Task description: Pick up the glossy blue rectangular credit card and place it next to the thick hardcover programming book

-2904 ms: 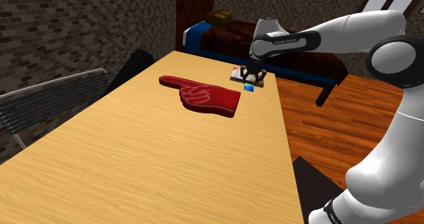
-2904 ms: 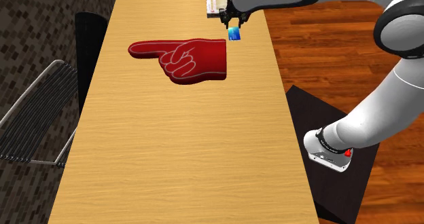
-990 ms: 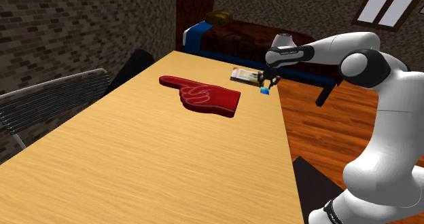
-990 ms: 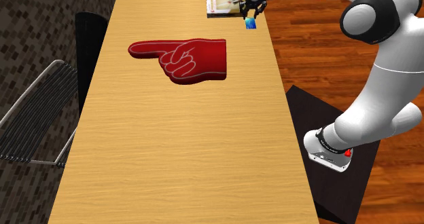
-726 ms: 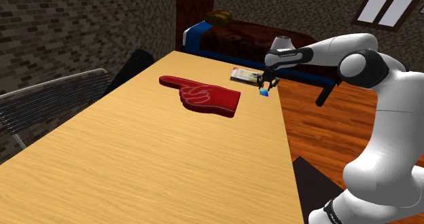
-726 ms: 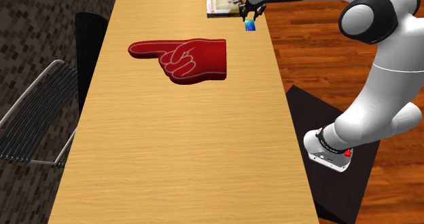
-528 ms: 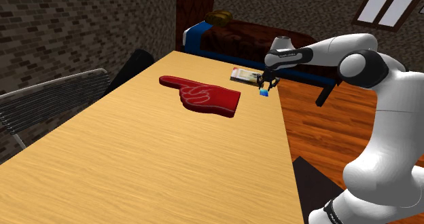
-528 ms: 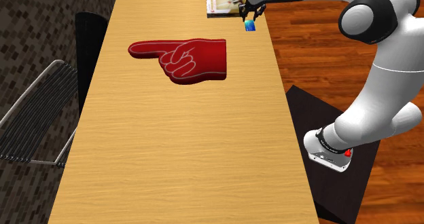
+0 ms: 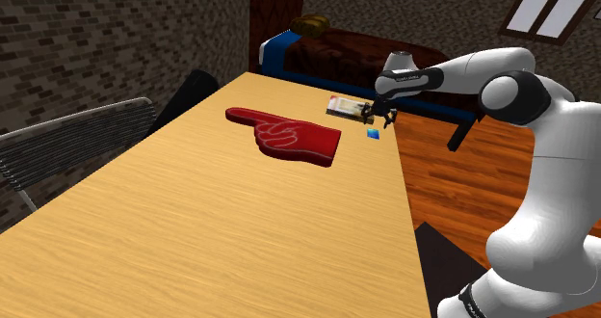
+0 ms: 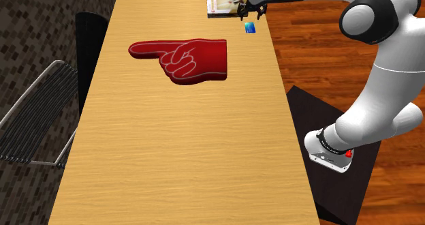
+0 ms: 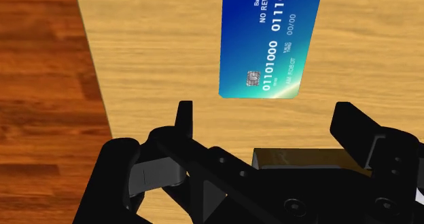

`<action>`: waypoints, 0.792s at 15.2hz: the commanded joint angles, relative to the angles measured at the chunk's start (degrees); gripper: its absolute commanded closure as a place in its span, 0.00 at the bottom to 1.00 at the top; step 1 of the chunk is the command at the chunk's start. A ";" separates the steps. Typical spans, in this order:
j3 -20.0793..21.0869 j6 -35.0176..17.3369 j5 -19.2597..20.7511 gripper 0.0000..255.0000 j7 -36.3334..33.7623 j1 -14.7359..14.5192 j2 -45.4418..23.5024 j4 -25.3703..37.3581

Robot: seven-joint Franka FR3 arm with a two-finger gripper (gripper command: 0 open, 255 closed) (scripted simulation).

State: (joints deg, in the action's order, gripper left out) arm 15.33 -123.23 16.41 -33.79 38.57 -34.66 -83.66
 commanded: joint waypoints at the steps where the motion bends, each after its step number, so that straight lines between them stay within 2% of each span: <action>1: 0.22 1.28 -0.32 0.00 0.18 0.04 1.02 0.29; 4: 0.78 5.07 -1.17 0.00 0.68 0.09 3.57 1.60; 12: 0.78 5.07 -1.17 0.00 0.68 0.09 3.57 1.60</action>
